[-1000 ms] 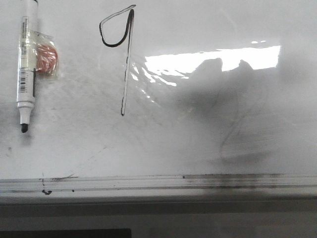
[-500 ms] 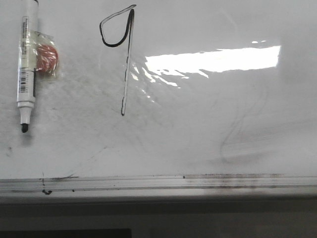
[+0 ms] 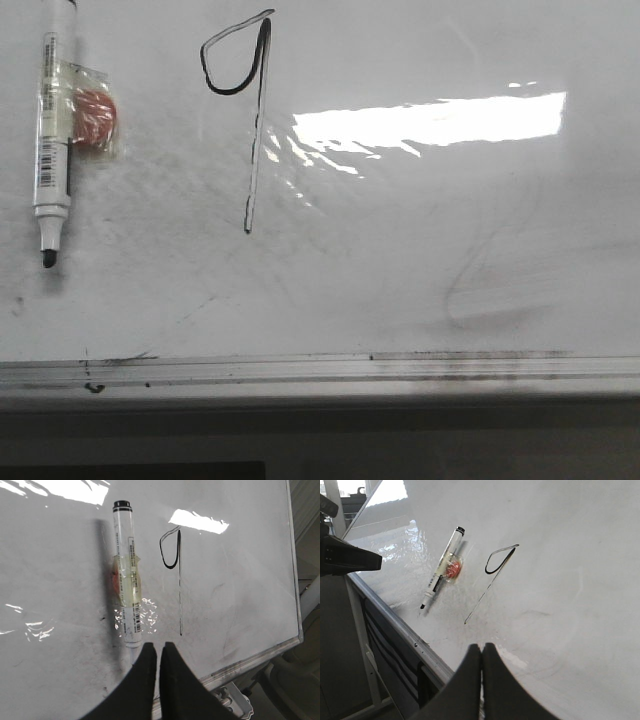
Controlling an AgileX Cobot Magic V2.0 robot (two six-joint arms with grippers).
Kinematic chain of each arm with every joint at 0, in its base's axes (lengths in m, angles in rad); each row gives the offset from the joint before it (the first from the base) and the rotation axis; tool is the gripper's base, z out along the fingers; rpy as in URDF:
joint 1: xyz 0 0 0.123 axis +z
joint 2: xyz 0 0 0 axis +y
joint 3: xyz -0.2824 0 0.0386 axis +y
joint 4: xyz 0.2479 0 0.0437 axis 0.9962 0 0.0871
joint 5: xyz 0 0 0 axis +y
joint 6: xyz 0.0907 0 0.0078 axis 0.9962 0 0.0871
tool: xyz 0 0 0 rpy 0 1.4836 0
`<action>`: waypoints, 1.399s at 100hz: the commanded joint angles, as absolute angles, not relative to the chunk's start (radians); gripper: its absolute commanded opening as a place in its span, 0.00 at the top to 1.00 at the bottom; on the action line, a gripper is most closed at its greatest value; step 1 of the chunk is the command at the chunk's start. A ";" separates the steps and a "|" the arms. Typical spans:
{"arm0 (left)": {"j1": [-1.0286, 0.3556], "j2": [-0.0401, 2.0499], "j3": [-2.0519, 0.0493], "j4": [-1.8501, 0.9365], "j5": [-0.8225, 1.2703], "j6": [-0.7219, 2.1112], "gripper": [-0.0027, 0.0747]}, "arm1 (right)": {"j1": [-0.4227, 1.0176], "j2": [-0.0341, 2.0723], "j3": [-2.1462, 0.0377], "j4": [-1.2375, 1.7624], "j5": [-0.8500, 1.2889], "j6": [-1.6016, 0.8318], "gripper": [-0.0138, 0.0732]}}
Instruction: Write number 9 on whiteboard
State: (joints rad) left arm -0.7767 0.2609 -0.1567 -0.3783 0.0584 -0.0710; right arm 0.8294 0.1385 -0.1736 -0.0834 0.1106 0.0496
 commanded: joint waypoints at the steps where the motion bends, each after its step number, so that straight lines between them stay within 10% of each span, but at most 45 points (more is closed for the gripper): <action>1: -0.776 0.268 -0.183 -0.389 -0.012 -0.070 0.99 | 0.831 0.146 -0.200 -0.099 0.037 0.044 0.92; 43: -0.760 0.271 -0.155 -0.338 -0.014 -0.070 0.99 | 0.831 0.146 -0.200 -0.099 0.037 0.044 0.92; 95: -0.121 -0.035 0.023 0.000 -0.014 -0.059 0.99 | 0.831 0.146 -0.200 -0.099 0.037 0.044 0.92; 140: -0.017 -0.033 0.033 0.000 0.135 -0.033 0.99 | 0.831 0.146 -0.200 -0.099 0.037 0.044 0.92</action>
